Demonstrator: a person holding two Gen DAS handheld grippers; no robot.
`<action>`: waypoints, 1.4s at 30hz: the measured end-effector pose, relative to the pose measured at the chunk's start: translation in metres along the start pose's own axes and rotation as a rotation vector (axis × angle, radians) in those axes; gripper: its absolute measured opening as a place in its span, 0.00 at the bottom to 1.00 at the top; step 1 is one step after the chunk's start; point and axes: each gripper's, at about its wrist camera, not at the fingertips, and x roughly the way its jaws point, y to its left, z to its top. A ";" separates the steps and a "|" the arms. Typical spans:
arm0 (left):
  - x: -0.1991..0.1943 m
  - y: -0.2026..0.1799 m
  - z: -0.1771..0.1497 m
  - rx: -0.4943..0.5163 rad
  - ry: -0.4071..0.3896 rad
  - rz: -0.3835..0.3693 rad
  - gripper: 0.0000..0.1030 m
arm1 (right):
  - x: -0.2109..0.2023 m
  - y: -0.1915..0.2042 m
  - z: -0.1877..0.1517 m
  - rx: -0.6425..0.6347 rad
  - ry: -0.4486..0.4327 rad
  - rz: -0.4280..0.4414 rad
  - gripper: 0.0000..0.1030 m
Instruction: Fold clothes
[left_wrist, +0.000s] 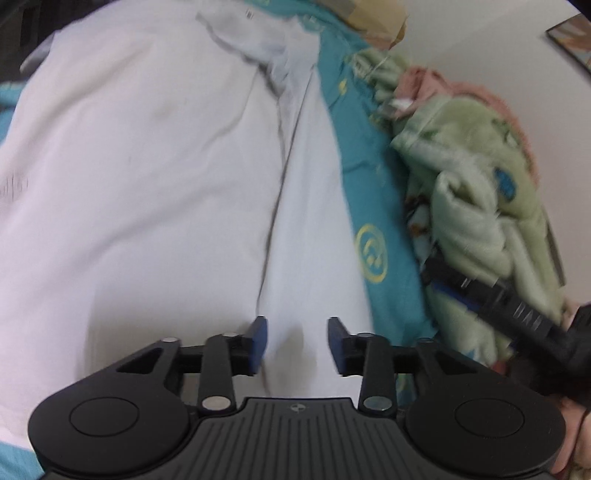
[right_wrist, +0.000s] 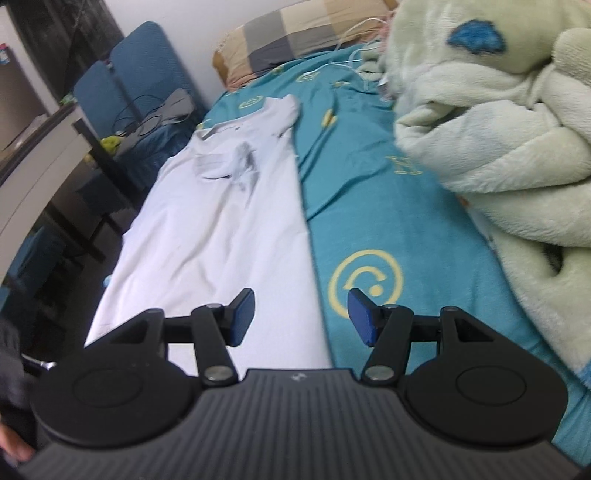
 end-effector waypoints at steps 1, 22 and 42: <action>-0.003 -0.003 0.011 0.001 -0.027 0.003 0.53 | -0.001 0.001 0.000 0.001 -0.006 0.001 0.57; 0.178 0.003 0.228 -0.044 -0.291 0.200 0.07 | 0.077 -0.004 0.027 -0.001 0.012 0.046 0.57; 0.119 0.037 0.230 -0.004 -0.296 0.229 0.33 | 0.081 0.020 0.017 -0.114 0.052 0.133 0.57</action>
